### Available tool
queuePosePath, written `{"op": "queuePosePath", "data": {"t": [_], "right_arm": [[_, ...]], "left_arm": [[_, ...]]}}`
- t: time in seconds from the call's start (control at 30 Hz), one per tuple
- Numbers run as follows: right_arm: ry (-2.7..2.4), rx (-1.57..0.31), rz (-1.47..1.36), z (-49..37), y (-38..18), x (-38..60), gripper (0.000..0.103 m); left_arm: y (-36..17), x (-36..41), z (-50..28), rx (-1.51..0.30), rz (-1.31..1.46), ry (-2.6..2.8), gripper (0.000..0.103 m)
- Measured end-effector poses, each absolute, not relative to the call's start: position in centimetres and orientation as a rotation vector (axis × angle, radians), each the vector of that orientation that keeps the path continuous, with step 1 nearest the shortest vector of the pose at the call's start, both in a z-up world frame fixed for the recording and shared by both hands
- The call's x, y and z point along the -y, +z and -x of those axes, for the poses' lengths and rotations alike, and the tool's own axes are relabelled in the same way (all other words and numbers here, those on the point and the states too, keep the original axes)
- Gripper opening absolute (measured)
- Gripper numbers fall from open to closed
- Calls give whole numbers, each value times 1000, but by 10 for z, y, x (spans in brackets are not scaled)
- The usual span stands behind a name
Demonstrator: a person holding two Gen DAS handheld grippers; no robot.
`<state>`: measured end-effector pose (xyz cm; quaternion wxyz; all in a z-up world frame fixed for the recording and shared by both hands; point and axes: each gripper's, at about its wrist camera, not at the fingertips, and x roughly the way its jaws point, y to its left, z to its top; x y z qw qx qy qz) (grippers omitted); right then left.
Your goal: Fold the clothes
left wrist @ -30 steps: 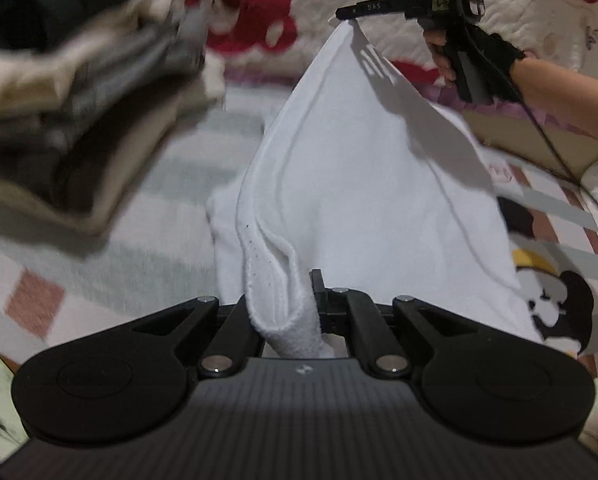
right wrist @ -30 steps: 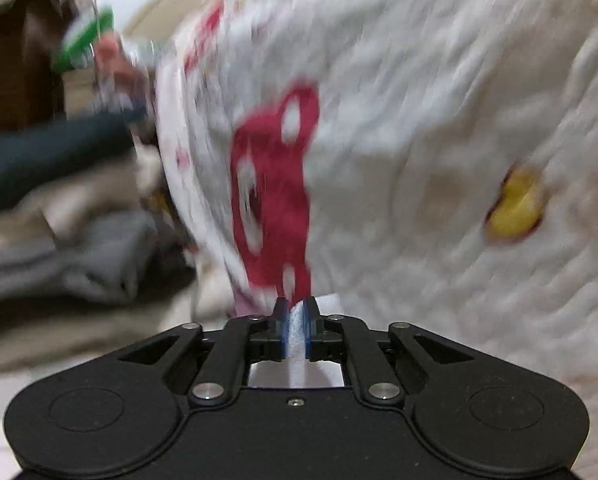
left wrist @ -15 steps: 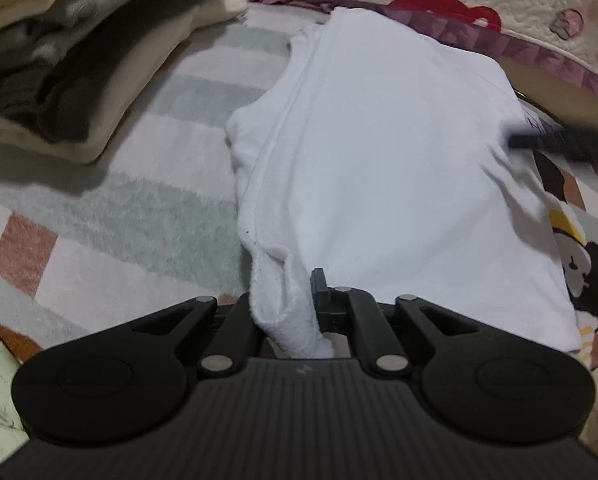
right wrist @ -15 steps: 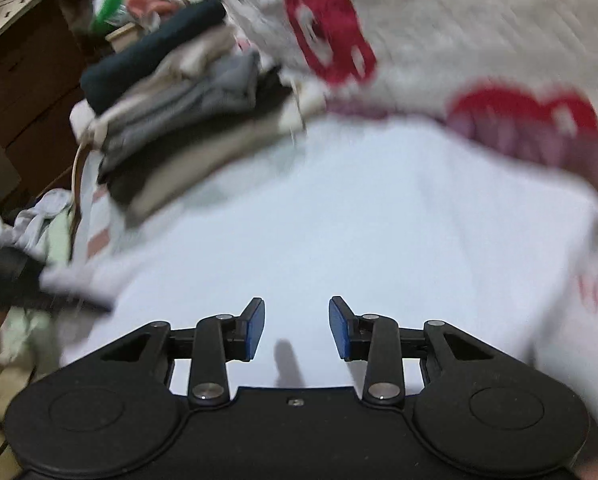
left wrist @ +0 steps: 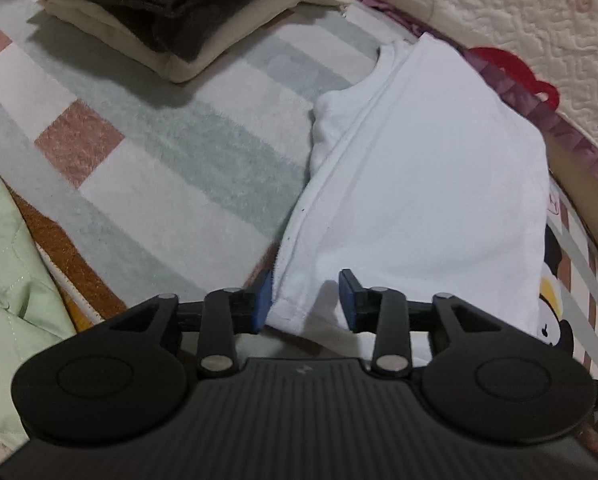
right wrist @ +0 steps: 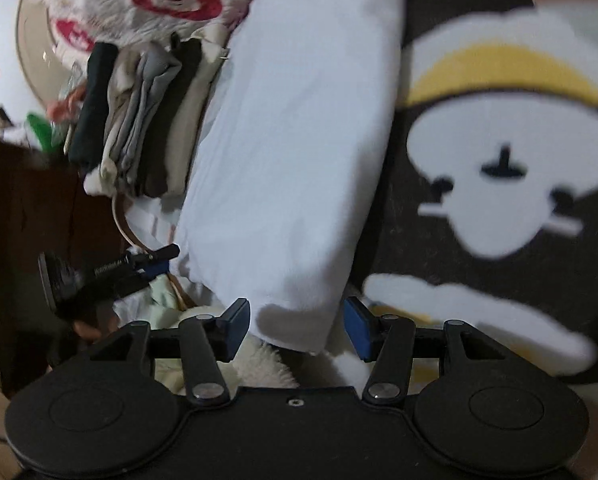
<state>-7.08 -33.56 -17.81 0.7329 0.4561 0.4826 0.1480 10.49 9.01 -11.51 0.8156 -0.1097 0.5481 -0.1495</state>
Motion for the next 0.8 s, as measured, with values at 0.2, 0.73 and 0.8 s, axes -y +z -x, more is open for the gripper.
{"op": "queuePosePath", "data": {"t": [0.2, 0.73, 0.8], "right_arm": [[335, -1002, -1179, 62, -202, 323, 54], [528, -890, -1182, 10, -121, 309, 16], [509, -890, -1193, 10, -120, 310, 16]], "left_arm": [[-122, -82, -108, -1156, 220, -317, 41], [-76, -66, -43, -842, -67, -559, 58], [-83, -51, -34, -860, -168, -610, 58]]}}
